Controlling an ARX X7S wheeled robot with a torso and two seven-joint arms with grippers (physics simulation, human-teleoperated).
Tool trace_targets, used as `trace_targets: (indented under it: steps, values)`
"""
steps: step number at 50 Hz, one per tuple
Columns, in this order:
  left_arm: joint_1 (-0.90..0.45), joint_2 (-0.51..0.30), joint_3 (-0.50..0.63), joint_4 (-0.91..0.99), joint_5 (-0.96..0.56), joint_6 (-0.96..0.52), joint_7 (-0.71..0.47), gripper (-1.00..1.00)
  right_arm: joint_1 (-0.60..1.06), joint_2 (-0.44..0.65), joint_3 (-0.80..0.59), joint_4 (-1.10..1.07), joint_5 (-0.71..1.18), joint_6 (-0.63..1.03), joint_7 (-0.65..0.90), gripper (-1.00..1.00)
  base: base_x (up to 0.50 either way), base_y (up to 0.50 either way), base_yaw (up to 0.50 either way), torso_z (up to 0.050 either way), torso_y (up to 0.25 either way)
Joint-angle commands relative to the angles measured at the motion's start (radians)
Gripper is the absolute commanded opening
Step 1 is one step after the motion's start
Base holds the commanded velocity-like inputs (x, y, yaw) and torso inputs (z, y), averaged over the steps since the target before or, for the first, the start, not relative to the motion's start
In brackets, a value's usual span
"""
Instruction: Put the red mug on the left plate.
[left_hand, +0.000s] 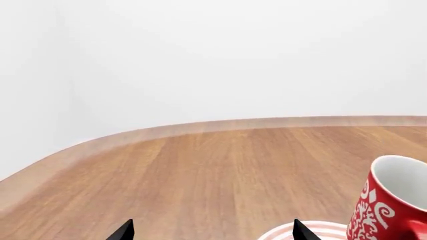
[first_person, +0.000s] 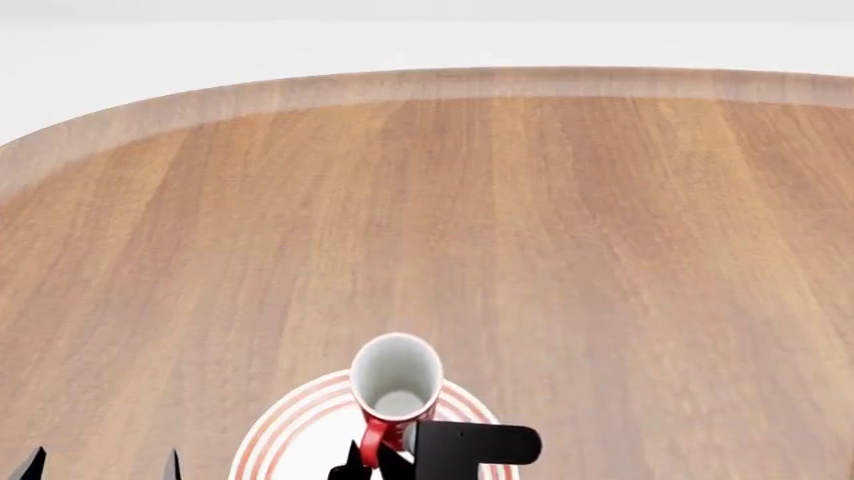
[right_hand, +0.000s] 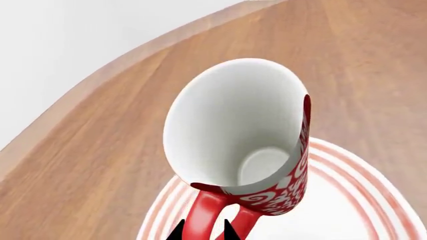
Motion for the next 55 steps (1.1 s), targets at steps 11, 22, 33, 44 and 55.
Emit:
trace_targets:
  steps: [11, 22, 33, 44, 55]
  values:
    - [-0.003, -0.005, 0.004, -0.003, -0.004, 0.004, -0.006, 1.0, 0.041, -0.033, -0.012, 0.117, 0.0, -0.01, -0.051, -1.0, 0.0, 0.0, 0.0, 0.0, 0.0]
    - [0.002, -0.011, 0.002, 0.005, -0.01, 0.004, -0.011, 1.0, 0.045, -0.044, -0.029, 0.154, -0.005, -0.022, -0.063, -1.0, 0.0, 0.0, 0.0, 0.0, 0.001]
    - [-0.002, -0.011, 0.007, 0.0, -0.008, 0.006, -0.013, 1.0, 0.058, -0.057, -0.04, 0.203, -0.008, -0.033, -0.076, -1.0, 0.0, 0.0, 0.0, 0.0, 0.0]
    - [0.001, -0.015, 0.008, 0.006, -0.006, 0.008, -0.021, 1.0, 0.069, -0.068, -0.051, 0.251, -0.011, -0.048, -0.084, -1.0, 0.0, 0.0, 0.0, 0.0, 0.001]
    - [-0.003, -0.018, 0.01, 0.001, -0.008, 0.01, -0.021, 1.0, 0.087, -0.086, -0.062, 0.315, -0.012, -0.066, -0.099, -1.0, 0.0, 0.0, 0.0, 0.0, 0.0]
